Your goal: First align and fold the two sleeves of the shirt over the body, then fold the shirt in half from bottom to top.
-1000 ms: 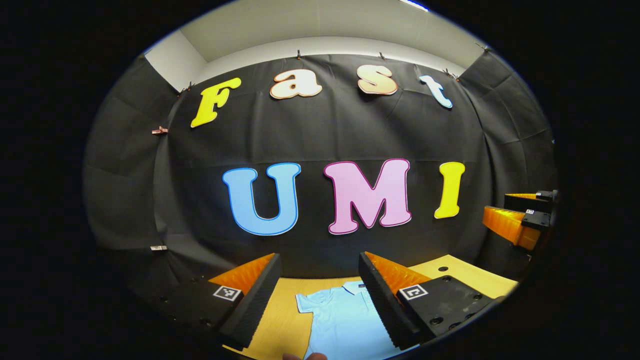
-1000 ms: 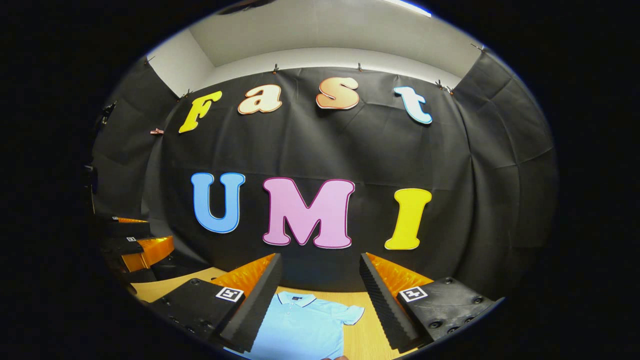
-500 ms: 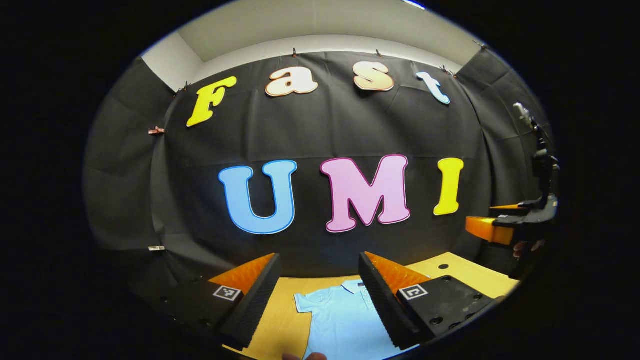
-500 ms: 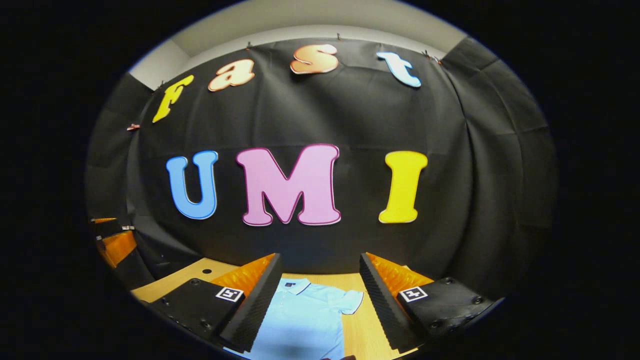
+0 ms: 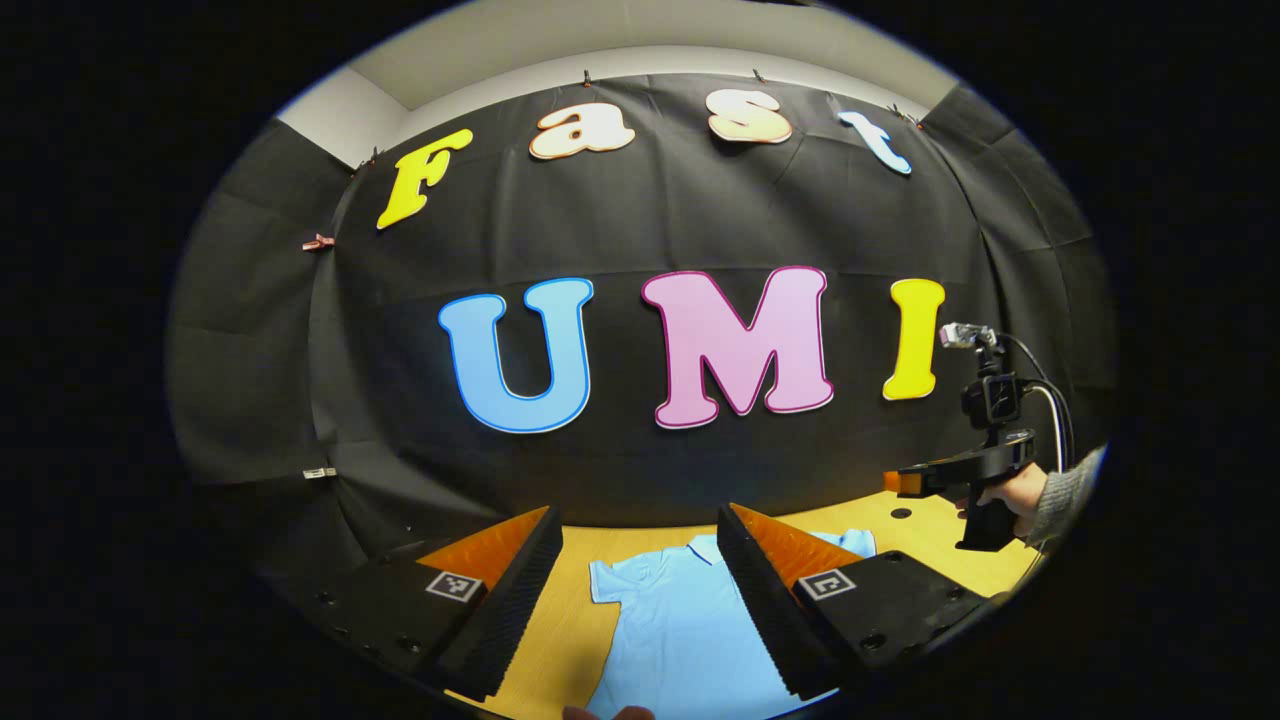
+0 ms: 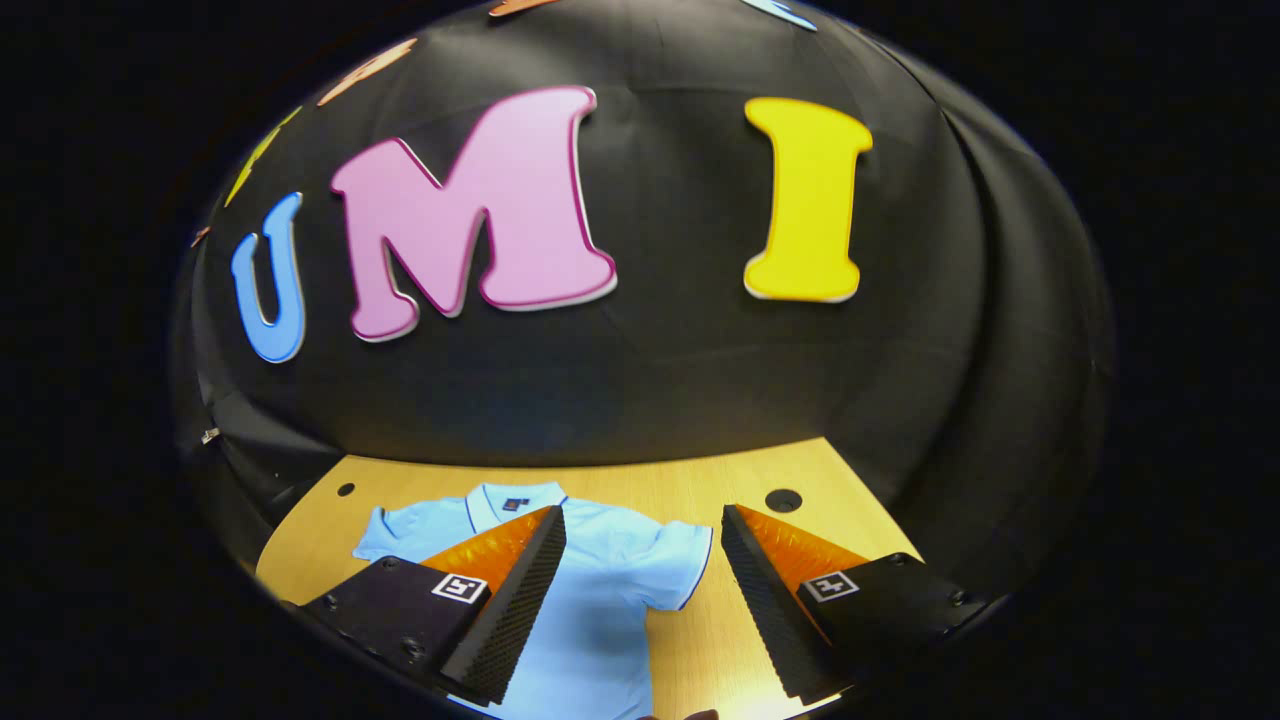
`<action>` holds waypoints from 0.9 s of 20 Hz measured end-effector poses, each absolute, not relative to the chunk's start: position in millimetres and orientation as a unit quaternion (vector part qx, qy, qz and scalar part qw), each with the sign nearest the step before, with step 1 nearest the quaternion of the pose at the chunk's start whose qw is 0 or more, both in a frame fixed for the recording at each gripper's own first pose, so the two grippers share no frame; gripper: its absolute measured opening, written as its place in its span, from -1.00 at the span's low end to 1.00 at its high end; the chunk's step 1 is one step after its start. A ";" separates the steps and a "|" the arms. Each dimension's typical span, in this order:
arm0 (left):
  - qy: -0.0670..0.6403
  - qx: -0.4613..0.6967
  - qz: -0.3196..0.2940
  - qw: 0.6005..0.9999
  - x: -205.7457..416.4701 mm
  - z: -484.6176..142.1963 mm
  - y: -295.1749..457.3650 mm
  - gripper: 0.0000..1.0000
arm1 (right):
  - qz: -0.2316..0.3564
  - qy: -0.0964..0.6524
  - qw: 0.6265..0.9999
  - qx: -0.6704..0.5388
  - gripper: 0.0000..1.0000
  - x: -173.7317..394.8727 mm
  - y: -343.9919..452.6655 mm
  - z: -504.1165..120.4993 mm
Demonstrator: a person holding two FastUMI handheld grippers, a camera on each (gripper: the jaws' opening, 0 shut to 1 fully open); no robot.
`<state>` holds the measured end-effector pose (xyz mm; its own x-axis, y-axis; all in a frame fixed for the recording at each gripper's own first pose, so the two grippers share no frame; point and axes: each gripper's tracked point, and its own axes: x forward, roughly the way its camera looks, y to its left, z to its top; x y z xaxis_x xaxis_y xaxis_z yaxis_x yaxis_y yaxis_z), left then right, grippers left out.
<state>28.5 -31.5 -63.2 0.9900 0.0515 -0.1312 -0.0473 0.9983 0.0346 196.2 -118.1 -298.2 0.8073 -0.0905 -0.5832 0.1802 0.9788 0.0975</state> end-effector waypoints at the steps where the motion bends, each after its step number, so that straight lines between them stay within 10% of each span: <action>1: 0.073 0.017 0.029 0.997 28.6 -67.8 -32.6 0.98 | -0.078 0.314 0.943 0.073 0.96 204.8 -124.3 -318.2; 18: 0.151 0.037 0.091 0.984 9.2 -119.6 -13.1 0.98 | -0.129 0.478 0.862 0.110 0.95 245.6 -161.4 -526.7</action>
<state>9.2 -13.1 -119.6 0.9379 0.1910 -0.2895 -0.1688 0.9806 0.1001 245.6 -161.4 -526.7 0.5089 -0.1167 -0.8529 0.3280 0.9423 0.0668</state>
